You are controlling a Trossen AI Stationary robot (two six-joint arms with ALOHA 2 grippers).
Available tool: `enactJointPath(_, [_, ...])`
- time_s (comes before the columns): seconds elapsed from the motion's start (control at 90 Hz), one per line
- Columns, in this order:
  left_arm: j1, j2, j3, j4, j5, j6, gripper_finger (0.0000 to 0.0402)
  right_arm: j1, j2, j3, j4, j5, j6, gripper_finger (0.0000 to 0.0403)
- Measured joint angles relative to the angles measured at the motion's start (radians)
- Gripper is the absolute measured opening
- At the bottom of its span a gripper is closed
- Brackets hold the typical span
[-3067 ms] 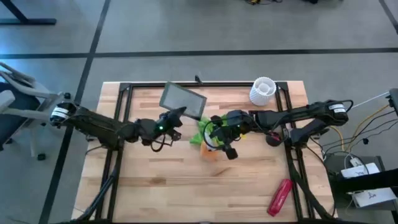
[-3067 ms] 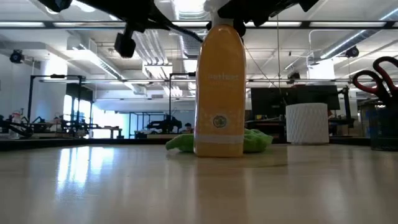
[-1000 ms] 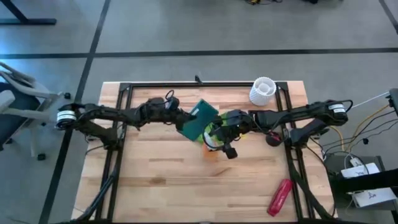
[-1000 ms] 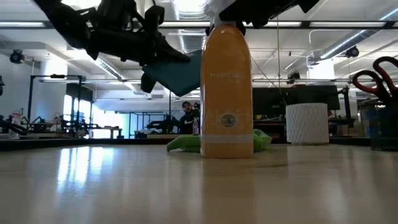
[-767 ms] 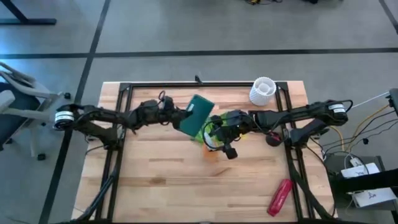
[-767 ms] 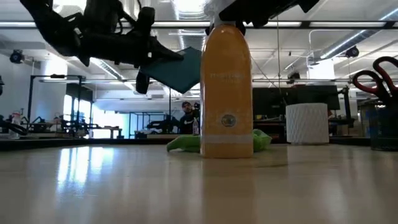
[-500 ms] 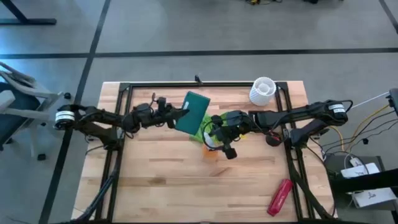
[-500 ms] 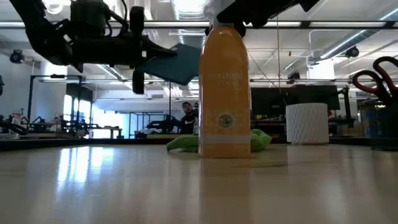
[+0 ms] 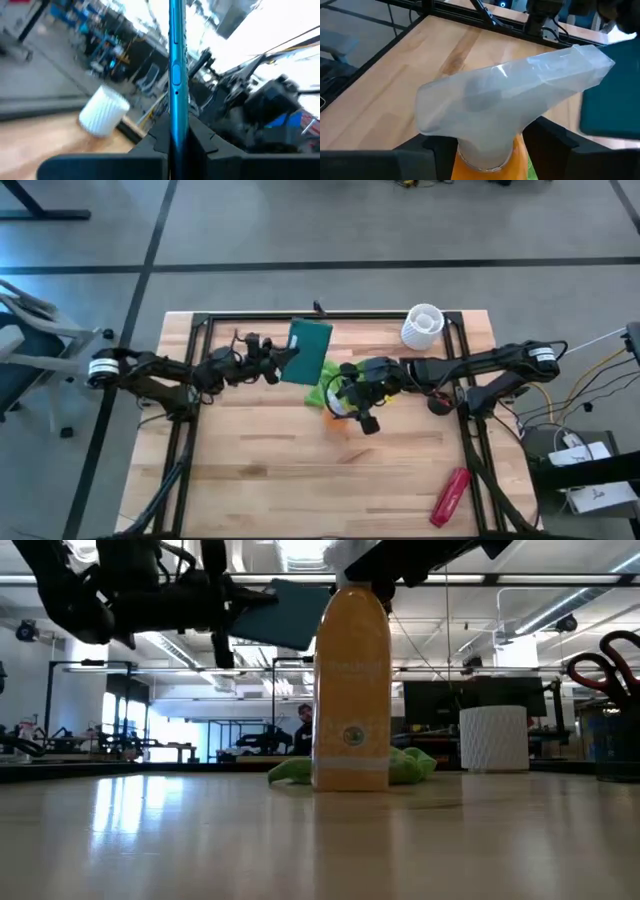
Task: Apply microfiber cloth
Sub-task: Spray the front and back of the tablet with the spray bottle
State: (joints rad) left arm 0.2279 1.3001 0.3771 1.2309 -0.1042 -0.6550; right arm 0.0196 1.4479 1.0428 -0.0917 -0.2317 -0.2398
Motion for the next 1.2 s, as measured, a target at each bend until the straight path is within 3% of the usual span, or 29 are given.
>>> enactJointPath(0.278, [-0.002, -0.025, -0.007, 0.014, -0.178, 0.069, 0.0008, 0.0, 0.0, 0.0, 0.0, 0.005, -0.006, 0.0209])
enactJointPath(0.522, [-0.096, -0.022, -0.014, 0.068, -0.44, 0.354, 0.0006, 0.0, 0.008, 0.002, 0.01, 0.073, 0.021, 0.0205])
enactJointPath(0.633, [-0.137, -0.008, -0.014, 0.161, -0.456, 0.469, 0.0006, 0.0, 0.016, 0.002, 0.031, 0.078, 0.013, 0.0207])
enactJointPath(0.767, [-0.149, 0.016, -0.003, 0.167, -0.463, 0.473, 0.0005, 0.0, 0.028, 0.002, 0.06, 0.078, 0.004, 0.0207])
enactJointPath(1.067, [-0.15, 0.046, 0.026, 0.256, -0.455, 0.518, 0.0005, -0.001, 0.046, 0.003, 0.072, 0.161, 0.026, 0.0139])
enactJointPath(1.2, [-0.15, 0.035, 0.024, 0.273, -0.456, 0.523, 0.0005, -0.001, 0.046, 0.003, 0.073, 0.163, 0.015, 0.0143])
